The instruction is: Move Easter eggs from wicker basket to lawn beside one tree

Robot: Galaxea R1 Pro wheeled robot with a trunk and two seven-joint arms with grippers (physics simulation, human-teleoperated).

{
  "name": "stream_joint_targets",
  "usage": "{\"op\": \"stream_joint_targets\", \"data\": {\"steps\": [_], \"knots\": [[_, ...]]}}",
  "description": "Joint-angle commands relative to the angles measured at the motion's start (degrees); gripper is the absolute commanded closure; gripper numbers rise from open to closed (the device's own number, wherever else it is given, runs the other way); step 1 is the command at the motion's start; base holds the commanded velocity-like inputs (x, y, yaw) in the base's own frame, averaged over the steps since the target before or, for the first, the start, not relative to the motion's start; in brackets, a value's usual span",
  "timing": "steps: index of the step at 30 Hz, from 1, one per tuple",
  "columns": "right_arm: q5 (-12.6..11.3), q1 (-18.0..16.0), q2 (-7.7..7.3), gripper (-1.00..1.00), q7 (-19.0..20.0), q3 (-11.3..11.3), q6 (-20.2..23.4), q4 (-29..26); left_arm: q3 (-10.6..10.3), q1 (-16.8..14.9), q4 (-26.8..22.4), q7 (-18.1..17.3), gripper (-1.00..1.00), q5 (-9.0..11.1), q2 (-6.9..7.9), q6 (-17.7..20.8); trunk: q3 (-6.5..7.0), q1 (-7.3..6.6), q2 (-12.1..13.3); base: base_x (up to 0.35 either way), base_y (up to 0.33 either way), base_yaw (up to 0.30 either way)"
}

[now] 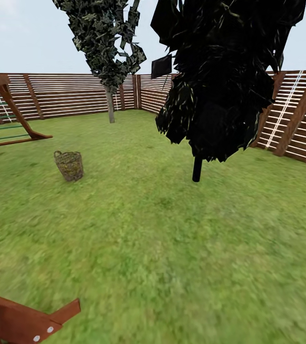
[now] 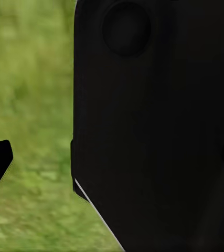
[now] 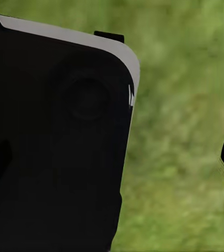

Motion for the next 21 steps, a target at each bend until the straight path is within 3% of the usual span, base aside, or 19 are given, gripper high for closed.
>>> {"op": "stream_joint_targets", "data": {"steps": [1, 21], "knots": [[0.4, 0.0, -0.02, -1.0, 0.0, 0.0, -0.2, 0.0, 0.3, 0.0, 0.0, 0.1, -1.0, 0.1, -0.03, 0.0, -0.05, 0.03, 0.0, 0.328, 0.0, 0.0], [0.2, -0.1, 0.01, -1.0, 0.1, -0.1, -0.2, 0.0, 0.3, 0.0, 0.0, 0.1, -1.0, 0.1, -0.03, 0.0, -0.05, 0.03, 0.0, 0.328, 0.0, 0.0]]}}
